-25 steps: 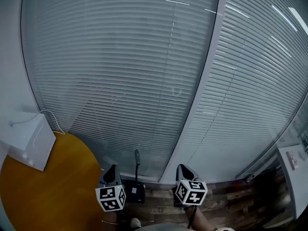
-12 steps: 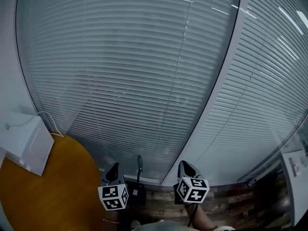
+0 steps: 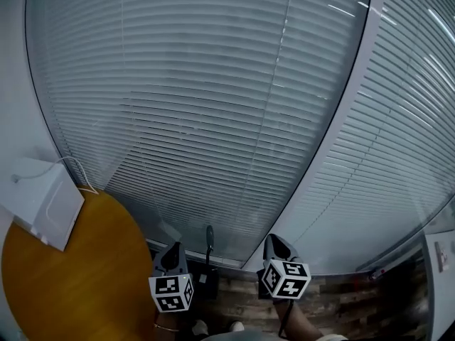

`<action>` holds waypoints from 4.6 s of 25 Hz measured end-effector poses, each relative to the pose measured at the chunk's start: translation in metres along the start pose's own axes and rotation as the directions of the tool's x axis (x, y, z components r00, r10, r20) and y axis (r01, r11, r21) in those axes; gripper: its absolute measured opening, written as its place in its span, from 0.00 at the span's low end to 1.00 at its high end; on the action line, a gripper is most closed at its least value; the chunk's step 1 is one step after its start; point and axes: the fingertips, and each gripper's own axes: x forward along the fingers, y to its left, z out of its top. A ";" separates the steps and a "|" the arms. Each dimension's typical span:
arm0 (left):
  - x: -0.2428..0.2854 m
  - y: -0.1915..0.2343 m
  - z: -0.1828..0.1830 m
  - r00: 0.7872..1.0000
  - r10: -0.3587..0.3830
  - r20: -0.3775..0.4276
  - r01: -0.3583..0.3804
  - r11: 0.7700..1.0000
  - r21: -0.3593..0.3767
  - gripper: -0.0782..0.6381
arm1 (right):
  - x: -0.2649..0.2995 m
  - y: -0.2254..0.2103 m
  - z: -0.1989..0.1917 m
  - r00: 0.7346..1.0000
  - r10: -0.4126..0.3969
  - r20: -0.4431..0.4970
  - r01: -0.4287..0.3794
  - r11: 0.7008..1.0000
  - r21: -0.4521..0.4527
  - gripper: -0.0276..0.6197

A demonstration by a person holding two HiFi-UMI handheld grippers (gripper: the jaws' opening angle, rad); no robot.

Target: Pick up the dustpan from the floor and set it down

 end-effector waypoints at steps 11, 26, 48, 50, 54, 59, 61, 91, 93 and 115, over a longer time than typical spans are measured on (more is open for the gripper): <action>0.008 0.003 -0.058 0.994 0.051 -0.099 -0.056 0.997 -0.052 0.13 | 0.036 0.017 -0.060 0.991 0.086 -0.105 -0.086 0.996 0.008 0.09; 0.021 0.042 -0.215 0.973 0.092 -0.210 -0.112 0.990 -0.088 0.13 | 0.073 0.042 -0.234 0.955 0.124 -0.270 -0.111 0.992 0.061 0.09; 0.032 0.056 -0.296 0.961 0.080 -0.265 -0.105 0.991 -0.081 0.13 | 0.093 0.054 -0.314 0.931 0.160 -0.329 -0.158 0.987 0.035 0.10; 0.031 0.054 -0.299 0.960 0.079 -0.269 -0.104 0.991 -0.081 0.13 | 0.095 0.054 -0.315 0.930 0.165 -0.328 -0.164 0.986 0.030 0.10; 0.032 0.052 -0.302 0.958 0.077 -0.275 -0.104 0.991 -0.083 0.13 | 0.102 0.056 -0.313 0.930 0.171 -0.326 -0.171 0.985 0.027 0.19; 0.032 0.049 -0.304 0.958 0.074 -0.278 -0.100 0.992 -0.082 0.13 | 0.112 0.060 -0.312 0.927 0.184 -0.326 -0.194 0.981 0.000 0.27; 0.033 0.048 -0.304 0.958 0.069 -0.278 -0.096 0.992 -0.083 0.13 | 0.116 0.064 -0.313 0.922 0.194 -0.334 -0.209 0.978 -0.009 0.30; 0.036 0.054 -0.320 0.953 0.013 -0.303 -0.049 0.993 -0.110 0.13 | 0.177 0.106 -0.319 0.921 0.213 -0.327 -0.257 0.961 -0.099 0.36; 0.035 0.056 -0.322 0.952 0.013 -0.306 -0.049 0.992 -0.112 0.13 | 0.181 0.107 -0.318 0.921 0.212 -0.326 -0.255 0.962 -0.096 0.36; 0.029 0.062 -0.329 0.947 -0.004 -0.320 -0.040 0.991 -0.131 0.13 | 0.197 0.107 -0.316 0.944 0.148 -0.295 -0.201 0.967 -0.159 0.21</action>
